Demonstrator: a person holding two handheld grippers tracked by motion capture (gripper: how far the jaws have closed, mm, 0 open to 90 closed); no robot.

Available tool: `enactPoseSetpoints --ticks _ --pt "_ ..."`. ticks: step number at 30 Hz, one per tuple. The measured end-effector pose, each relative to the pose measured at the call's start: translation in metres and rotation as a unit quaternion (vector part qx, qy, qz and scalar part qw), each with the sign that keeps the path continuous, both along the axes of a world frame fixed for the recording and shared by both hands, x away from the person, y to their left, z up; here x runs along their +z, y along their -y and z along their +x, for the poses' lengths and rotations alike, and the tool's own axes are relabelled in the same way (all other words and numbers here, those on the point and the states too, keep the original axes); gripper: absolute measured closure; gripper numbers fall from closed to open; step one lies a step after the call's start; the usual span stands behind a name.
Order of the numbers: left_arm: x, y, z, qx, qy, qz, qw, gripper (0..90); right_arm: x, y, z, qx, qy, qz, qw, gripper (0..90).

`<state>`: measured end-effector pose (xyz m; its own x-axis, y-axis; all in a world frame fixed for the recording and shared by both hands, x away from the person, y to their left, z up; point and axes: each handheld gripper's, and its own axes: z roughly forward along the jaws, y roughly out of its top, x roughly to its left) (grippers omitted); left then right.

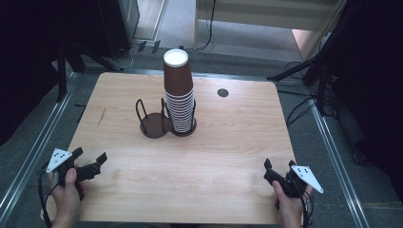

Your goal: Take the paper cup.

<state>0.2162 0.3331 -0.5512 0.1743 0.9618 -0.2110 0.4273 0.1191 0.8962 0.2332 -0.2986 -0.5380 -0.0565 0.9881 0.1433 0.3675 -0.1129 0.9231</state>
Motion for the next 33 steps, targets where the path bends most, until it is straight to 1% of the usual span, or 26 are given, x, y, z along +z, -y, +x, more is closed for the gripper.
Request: enactPoseSetpoints --ticks 1,2,3,4,5,6,7,8,10,12,13,14,15,17,18,19,21,24,25,27,29,31,33 --pt "0.000 0.001 0.000 0.001 0.000 0.004 1.0000 1.7 0.001 -0.001 0.000 0.005 0.001 -0.013 0.9999 7.4" --pt "0.000 0.001 0.000 0.001 0.000 0.004 1.0000 1.7 0.001 -0.001 0.000 0.005 0.001 -0.013 0.9999 7.4" --pt "0.000 0.002 0.000 -0.002 0.000 0.008 1.0000 1.7 0.006 -0.006 -0.001 0.020 0.006 -0.032 0.9993 7.5" --pt "0.000 0.002 0.000 -0.004 0.000 0.006 1.0000 1.7 0.008 -0.009 -0.002 0.030 0.008 -0.037 0.9988 7.6" --pt "0.000 0.002 0.000 -0.004 0.000 0.006 1.0000 1.7 0.010 -0.011 -0.002 0.035 0.010 -0.038 0.9986 7.6" --pt "-0.001 -0.001 0.001 0.001 0.001 -0.005 1.0000 1.7 0.013 -0.014 -0.002 0.039 0.012 -0.037 0.9985 7.6" --pt "-0.001 -0.001 0.001 0.001 0.001 -0.005 1.0000 1.7 0.013 -0.014 -0.002 0.039 0.012 -0.037 0.9985 7.6" --pt "-0.001 -0.002 0.001 0.008 0.000 -0.011 0.9999 1.7 0.017 -0.018 -0.003 0.040 0.016 -0.033 0.9985 7.6" --pt "-0.001 -0.002 0.001 0.010 0.001 -0.010 0.9999 1.7 0.022 -0.020 -0.003 0.039 0.016 -0.023 0.9989 7.6" --pt "-0.001 -0.002 0.001 0.008 0.002 -0.007 0.9999 1.7 0.024 -0.021 -0.003 0.035 0.016 -0.024 0.9990 7.7" --pt "-0.001 -0.001 0.001 0.005 0.003 -0.005 1.0000 1.7 0.025 -0.022 -0.003 0.023 0.016 -0.026 0.9993 8.9" --pt "-0.001 0.000 0.002 0.004 0.003 -0.004 1.0000 1.7 0.029 -0.024 -0.002 -0.003 0.016 -0.034 0.9993 13.9" --pt "-0.001 0.000 0.002 0.000 0.003 -0.003 1.0000 1.7 0.030 -0.025 -0.002 -0.004 0.015 -0.033 0.9993 13.4" --pt "-0.001 0.000 0.002 -0.001 0.002 -0.003 1.0000 1.7 0.033 -0.027 -0.002 0.010 0.016 -0.031 0.9994 13.1" --pt "-0.001 -0.001 0.002 -0.001 0.002 -0.004 1.0000 1.7 0.033 -0.027 -0.002 0.010 0.016 -0.031 0.9994 13.1" --pt "-0.001 -0.001 0.002 -0.001 0.003 -0.006 1.0000 1.7 0.037 -0.031 -0.003 0.020 0.017 -0.030 0.9992 13.0" --pt "-0.001 -0.001 0.001 -0.004 0.003 -0.005 1.0000 1.7 0.039 -0.034 -0.002 0.029 0.021 -0.033 0.9988 12.9" --pt "0.000 0.000 0.002 -0.006 0.002 -0.002 1.0000 1.8 0.043 -0.039 -0.001 0.036 0.023 -0.032 0.9986 13.0" --pt "0.000 0.000 0.002 -0.010 0.000 -0.002 1.0000 1.8 0.047 -0.044 -0.001 0.051 0.030 -0.036 0.9976 13.0" --pt "-0.001 0.000 0.002 -0.010 0.000 -0.001 0.9999 1.8 0.048 -0.046 -0.001 0.054 0.030 -0.039 0.9973 13.0" --pt "0.000 0.001 0.003 -0.012 -0.001 -0.001 0.9999 1.8 0.052 -0.052 0.001 0.067 0.036 -0.041 0.9963 13.0" --pt "0.000 0.001 0.002 -0.013 -0.003 0.000 0.9999 1.8 0.054 -0.056 0.002 0.065 0.037 -0.044 0.9962 13.1" --pt "0.000 0.001 0.002 -0.014 -0.003 0.001 0.9999 1.8 0.055 -0.057 0.002 0.070 0.037 -0.041 0.9960 13.0"
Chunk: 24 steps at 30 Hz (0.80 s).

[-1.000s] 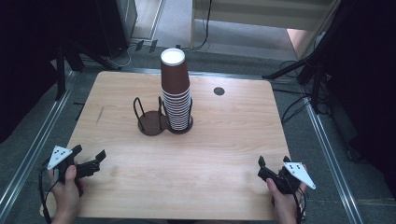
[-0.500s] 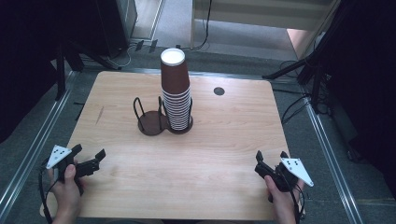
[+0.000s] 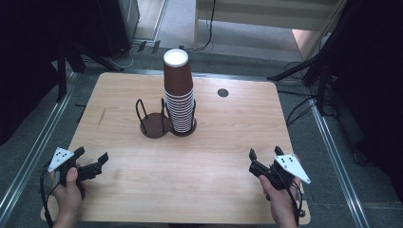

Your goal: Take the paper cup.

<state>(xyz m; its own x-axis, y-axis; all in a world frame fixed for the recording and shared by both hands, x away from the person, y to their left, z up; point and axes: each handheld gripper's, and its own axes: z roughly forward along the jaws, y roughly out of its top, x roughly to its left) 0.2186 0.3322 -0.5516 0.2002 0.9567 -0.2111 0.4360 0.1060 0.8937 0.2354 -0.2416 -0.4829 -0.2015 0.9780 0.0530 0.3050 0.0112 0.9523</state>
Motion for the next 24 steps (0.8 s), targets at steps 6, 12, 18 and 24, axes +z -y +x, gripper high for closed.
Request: enactPoseSetpoints --ticks 6,12,18,24 --pt "0.000 0.001 0.001 0.000 -0.002 0.004 1.0000 1.8 0.007 -0.010 0.005 0.012 0.006 0.008 0.9999 12.8" --pt "0.000 0.001 0.000 -0.003 -0.001 0.005 1.0000 1.8 0.012 -0.019 0.009 0.022 0.010 0.012 0.9996 13.2" --pt "0.000 0.001 0.001 -0.004 -0.002 0.003 1.0000 1.8 0.015 -0.032 0.015 0.033 0.006 0.012 0.9994 12.3" --pt "0.000 0.001 0.001 -0.006 -0.003 0.003 1.0000 1.8 0.018 -0.047 0.021 0.048 0.004 0.006 0.9988 5.2"
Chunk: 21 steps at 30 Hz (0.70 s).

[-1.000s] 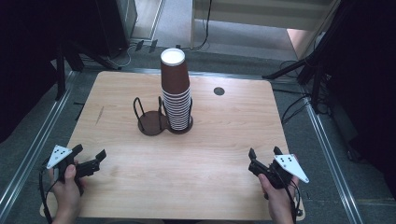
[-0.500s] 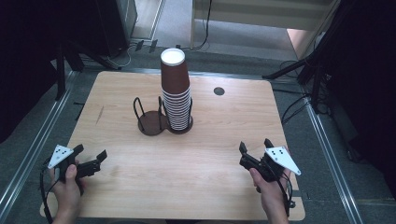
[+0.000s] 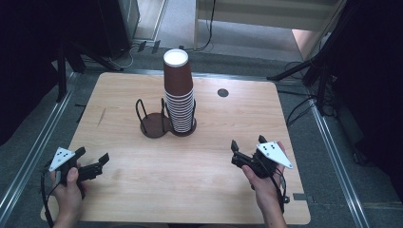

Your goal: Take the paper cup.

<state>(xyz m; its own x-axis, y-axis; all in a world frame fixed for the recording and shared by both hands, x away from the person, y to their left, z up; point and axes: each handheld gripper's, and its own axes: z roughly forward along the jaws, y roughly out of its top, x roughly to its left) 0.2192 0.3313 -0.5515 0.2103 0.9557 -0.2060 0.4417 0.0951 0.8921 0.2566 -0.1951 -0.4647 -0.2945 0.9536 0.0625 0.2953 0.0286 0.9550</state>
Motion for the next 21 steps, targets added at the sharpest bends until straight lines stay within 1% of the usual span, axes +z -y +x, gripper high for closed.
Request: enactPoseSetpoints --ticks 1,8,9,11,12,15,21 --pt "0.000 0.000 0.000 0.000 0.001 -0.001 1.0000 1.8 0.002 -0.005 0.002 0.004 0.001 -0.001 1.0000 3.7" --pt "0.000 0.000 0.001 -0.001 -0.002 -0.001 1.0000 1.8 0.007 -0.020 0.010 0.016 0.002 -0.001 0.9999 0.3" --pt "0.000 0.000 0.001 -0.001 -0.002 -0.001 1.0000 1.8 0.007 -0.020 0.010 0.016 0.002 -0.001 0.9999 0.3" --pt "0.000 0.000 0.001 -0.001 -0.002 -0.002 1.0000 1.8 0.010 -0.027 0.012 0.021 0.005 -0.003 0.9998 0.0" --pt "0.000 0.000 0.001 -0.001 -0.002 -0.002 1.0000 1.8 0.010 -0.027 0.012 0.021 0.005 -0.003 0.9998 0.0" --pt "0.000 -0.001 0.001 -0.002 -0.003 -0.003 1.0000 1.8 0.015 -0.036 0.016 0.023 0.010 -0.001 0.9997 0.0" --pt "0.000 -0.001 0.001 -0.004 -0.003 -0.006 1.0000 1.8 0.018 -0.047 0.022 0.029 0.009 0.001 0.9995 0.0"
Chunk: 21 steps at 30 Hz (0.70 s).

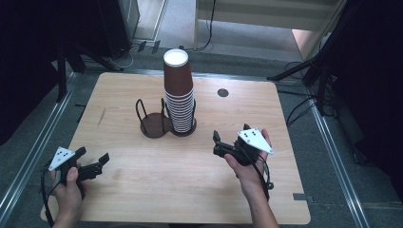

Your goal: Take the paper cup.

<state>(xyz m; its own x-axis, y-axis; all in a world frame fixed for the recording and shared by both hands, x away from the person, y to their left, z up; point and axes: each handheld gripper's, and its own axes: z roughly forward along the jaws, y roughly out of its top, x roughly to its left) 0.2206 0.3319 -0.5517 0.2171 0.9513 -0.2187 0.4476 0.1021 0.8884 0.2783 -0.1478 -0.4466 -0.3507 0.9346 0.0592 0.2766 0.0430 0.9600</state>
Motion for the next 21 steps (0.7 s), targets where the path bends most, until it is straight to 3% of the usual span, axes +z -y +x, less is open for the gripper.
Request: enactPoseSetpoints --ticks 21 --pt "0.000 0.000 0.001 0.000 -0.001 0.002 1.0000 1.8 0.016 -0.047 0.022 0.030 0.005 0.003 0.9995 0.0"
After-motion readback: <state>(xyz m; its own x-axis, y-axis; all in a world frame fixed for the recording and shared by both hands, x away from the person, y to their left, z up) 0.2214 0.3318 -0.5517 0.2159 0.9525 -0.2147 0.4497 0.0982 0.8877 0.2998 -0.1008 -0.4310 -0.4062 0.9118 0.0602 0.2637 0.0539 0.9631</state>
